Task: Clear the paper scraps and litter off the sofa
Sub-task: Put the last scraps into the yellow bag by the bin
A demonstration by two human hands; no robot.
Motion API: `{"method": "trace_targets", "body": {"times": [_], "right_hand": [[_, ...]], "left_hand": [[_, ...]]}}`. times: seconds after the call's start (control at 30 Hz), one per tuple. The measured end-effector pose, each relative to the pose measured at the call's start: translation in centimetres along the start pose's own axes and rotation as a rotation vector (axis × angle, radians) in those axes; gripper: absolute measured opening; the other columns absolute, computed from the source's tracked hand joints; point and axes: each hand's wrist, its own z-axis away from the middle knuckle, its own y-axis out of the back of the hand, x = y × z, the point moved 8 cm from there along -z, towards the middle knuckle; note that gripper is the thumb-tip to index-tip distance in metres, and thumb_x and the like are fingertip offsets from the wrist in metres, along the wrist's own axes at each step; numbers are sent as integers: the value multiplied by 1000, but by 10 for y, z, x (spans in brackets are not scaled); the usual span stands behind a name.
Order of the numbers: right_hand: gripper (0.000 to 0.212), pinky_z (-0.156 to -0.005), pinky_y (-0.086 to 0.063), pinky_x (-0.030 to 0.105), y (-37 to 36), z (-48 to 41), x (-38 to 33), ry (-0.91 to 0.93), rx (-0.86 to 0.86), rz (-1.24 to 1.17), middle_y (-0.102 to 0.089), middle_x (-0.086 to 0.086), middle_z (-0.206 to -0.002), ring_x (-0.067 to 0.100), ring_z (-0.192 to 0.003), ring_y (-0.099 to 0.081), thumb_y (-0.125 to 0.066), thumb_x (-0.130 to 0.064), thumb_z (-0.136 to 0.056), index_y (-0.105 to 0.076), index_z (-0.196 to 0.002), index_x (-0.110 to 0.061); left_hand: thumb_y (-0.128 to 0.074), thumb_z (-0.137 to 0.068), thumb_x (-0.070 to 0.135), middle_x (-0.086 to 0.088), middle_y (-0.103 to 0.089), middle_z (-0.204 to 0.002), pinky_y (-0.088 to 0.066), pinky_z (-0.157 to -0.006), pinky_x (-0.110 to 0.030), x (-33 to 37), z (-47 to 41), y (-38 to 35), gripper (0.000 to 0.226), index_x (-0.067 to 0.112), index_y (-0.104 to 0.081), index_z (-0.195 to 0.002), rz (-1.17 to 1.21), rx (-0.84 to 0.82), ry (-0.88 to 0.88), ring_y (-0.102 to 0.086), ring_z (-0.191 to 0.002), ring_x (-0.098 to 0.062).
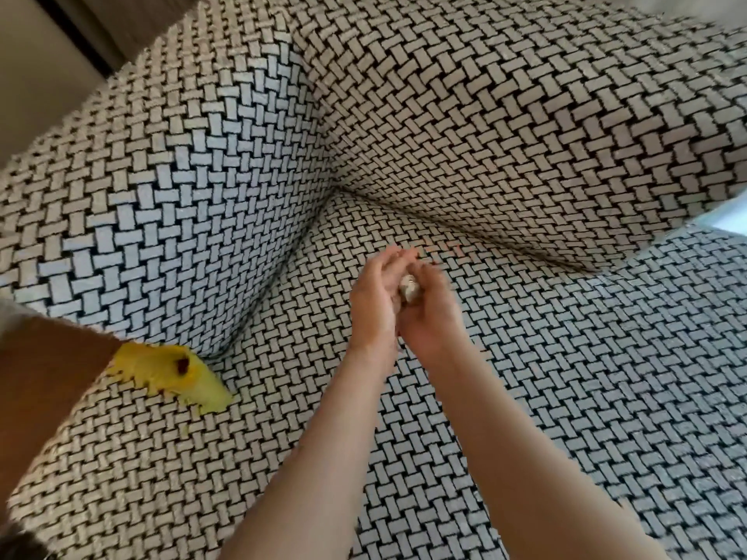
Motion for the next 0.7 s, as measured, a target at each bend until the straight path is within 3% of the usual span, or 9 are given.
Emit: {"method": "trace_targets", "body": {"times": [0.1,0.2,0.27,0.37,0.4,0.47,0.53,0.63,0.7], "right_hand": [[31,-86,-44,16,-19,4,39,-97,-14,8,-59,4,-109,-1,-91,-57,-37,-19,-98,-52,-121,-6],[37,-84,-50,24,-41,12,81,-163,-79,-2,-64,10,-105,15,-96,-60,-24,-22,-102,-56,-110,-4],[36,-79,-53,25,-51,17,102,-194,-70,25,-64,12,-104,19,-95,-61,-24,-20,-102,-55,-107,-2],[34,-84,-53,29,-70,29,135,-242,-54,86,-56,18,-121,22,-99,-60,-27,-15,-102,-49,-118,5],[34,-89,-50,31,-76,32,140,-258,-54,113,-55,18,-122,23,-103,-59,-29,-13,-101,-47,-122,6],[34,-95,-45,32,-93,42,159,-319,-78,182,-58,18,-107,25,-108,-56,-30,-8,-100,-45,-126,8],[35,-97,-44,34,-106,48,174,-355,-111,283,-57,19,-101,27,-103,-57,-32,-2,-97,-42,-129,11],[39,-92,-45,36,-118,48,190,-365,-121,385,-48,23,-130,31,-119,-51,-33,6,-94,-37,-132,12],[37,-85,-49,36,-119,45,193,-303,-151,616,-46,23,-134,30,-118,-50,-34,5,-94,-41,-129,12]], "left_hand": [[-35,-98,19,-10,-63,-122,-37,-108,-30,31,14,38,25,13,-57,-111,-20,90,-118,-53,-122,-16],[-43,-95,21,-4,-62,-123,-42,-99,-24,60,32,81,20,21,-60,-105,-123,156,-236,-56,-116,-12],[-43,-96,17,-4,-65,-115,-49,-86,-18,77,45,115,20,21,-62,-101,-124,214,-315,-63,-99,-7],[-43,-96,6,0,-65,-87,-48,-56,-21,100,70,186,20,17,-60,-92,-53,518,-416,-59,-61,-6],[-45,-94,3,-2,-63,-85,-47,-54,-28,103,77,206,21,19,-57,-86,-19,639,-433,-57,-61,-12],[-50,-89,0,-2,-60,-87,-49,-66,-31,109,92,244,23,21,-49,-80,-34,857,-451,-56,-72,-17],[-57,-87,8,1,-56,-88,-47,-67,-18,106,88,269,14,16,-46,-90,-206,941,-335,-55,-79,-16],[-68,-81,21,-16,-63,-107,-51,-80,-32,84,58,294,35,4,-51,-107,-430,815,-17,-62,-96,-31],[-69,-79,20,-17,-66,-107,-53,-86,-37,77,51,298,34,3,-57,-107,-546,730,79,-64,-93,-31]]}}
